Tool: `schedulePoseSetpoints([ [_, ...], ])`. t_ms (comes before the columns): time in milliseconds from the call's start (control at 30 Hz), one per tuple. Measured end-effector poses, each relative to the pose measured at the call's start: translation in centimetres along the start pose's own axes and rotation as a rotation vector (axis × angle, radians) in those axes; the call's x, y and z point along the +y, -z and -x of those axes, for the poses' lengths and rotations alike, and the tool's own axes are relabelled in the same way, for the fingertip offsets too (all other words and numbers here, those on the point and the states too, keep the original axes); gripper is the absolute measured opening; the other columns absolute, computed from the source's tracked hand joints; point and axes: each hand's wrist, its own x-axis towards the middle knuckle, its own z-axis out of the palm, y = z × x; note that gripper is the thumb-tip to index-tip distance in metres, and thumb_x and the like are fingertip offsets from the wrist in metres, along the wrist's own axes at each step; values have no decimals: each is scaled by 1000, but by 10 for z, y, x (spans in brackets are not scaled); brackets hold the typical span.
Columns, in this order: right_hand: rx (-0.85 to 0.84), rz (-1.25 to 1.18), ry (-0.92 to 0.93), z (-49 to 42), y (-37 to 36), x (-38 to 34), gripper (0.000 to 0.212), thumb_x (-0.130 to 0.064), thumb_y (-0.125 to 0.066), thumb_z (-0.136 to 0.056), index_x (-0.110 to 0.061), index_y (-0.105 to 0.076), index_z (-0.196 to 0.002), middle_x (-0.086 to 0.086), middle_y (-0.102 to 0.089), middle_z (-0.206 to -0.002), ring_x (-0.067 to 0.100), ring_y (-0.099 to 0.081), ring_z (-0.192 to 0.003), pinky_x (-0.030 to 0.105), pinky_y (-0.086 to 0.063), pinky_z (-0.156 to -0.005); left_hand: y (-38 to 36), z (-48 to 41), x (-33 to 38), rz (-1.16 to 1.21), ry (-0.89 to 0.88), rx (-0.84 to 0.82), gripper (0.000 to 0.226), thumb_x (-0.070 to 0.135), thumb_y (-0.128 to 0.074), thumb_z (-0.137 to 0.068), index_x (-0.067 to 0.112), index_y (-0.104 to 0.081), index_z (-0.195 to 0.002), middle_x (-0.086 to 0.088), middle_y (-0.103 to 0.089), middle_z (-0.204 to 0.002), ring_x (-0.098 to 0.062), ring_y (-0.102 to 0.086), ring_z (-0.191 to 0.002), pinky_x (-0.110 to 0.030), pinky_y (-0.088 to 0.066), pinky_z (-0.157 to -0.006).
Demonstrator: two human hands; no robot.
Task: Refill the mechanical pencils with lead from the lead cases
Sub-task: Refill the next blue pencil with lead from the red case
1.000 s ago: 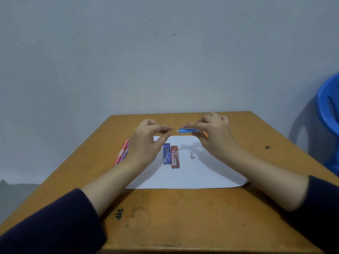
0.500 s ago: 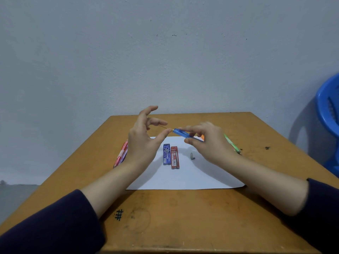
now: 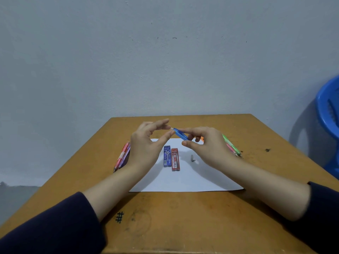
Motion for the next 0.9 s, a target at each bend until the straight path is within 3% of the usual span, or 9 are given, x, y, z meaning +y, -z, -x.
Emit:
schedulePoseSetpoints([
  [267, 80, -143, -10, 4, -6, -4, 31, -19, -74, -79, -29, -71, -108, -12, -63, -78, 1, -48, -65, 10, -39, -53, -4, 7, 14, 209, 183, -29, 26, 22, -74, -81, 39, -67, -100, 14, -71, -98, 4, -64, -91, -22, -49, -80],
  [467, 73, -193, -45, 6, -7, -7, 26, -22, -80, -73, -35, -72, -95, -17, -64, -70, 2, -51, -65, 25, -45, -65, -4, 9, 22, 352, 224, -7, 28, 13, -72, -83, 34, -69, -101, 17, -73, -92, -4, -68, -85, -15, -50, -73],
  [700, -184, -25, -82, -1, 2, -8, 48, -16, -82, -70, -29, -68, -114, -13, -68, -89, 0, -53, -80, 14, -45, -59, -2, 7, 27, 400, 183, 44, 33, 8, -64, -89, 39, -66, -101, 27, -70, -92, 1, -64, -87, -17, -51, -78],
  [900, -232, 137, -128, -13, 12, 9, 41, -11, -73, -78, -27, -68, -115, -12, -65, -93, 5, -50, -84, 5, -34, -61, -3, 8, 27, 394, 151, 6, 35, 6, -58, -93, 39, -63, -106, 24, -68, -100, 4, -62, -97, -15, -49, -81],
])
